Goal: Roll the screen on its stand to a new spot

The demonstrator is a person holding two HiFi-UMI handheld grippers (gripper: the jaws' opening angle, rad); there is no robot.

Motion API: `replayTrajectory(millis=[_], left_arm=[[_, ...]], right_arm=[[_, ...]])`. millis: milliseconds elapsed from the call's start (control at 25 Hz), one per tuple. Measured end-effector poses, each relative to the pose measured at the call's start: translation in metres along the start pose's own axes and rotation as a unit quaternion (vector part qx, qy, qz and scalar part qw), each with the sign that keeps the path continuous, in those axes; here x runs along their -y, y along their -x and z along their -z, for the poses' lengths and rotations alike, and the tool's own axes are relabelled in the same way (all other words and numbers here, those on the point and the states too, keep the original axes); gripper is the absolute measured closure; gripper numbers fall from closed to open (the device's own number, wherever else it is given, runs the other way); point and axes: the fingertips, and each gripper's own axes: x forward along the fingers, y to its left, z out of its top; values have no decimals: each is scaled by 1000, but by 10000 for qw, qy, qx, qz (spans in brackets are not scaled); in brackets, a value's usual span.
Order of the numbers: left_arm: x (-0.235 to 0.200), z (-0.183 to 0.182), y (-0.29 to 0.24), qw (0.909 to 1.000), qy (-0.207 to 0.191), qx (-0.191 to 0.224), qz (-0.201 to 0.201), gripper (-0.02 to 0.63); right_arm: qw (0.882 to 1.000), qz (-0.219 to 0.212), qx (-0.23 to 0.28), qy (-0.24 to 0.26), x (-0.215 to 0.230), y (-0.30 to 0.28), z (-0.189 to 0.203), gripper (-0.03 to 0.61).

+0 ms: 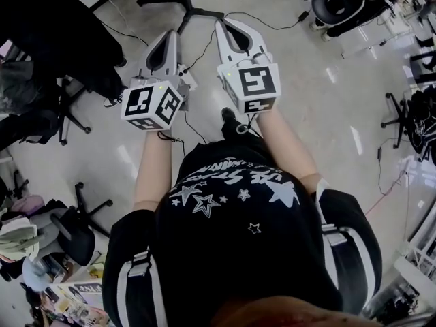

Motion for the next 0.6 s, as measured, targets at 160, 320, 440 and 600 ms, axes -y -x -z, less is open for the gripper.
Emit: replayTrajectory(millis=[160, 320, 440, 600], left_arm=[[9, 3, 2, 10000, 8, -8, 68, 604], [7, -2, 3, 10000, 13, 27, 54, 604], [9, -4, 7, 10000, -10, 37, 38, 604], [6, -7, 13, 10000, -26, 52, -18, 604]], right_arm=[[9999, -72, -84, 20, -1, 8, 8, 572], [10000, -67, -47, 2, -1, 6, 3, 572], [10000, -35, -9, -16, 0, 9, -1, 572], [9999, -112, -28, -19, -6, 8, -2, 572]])
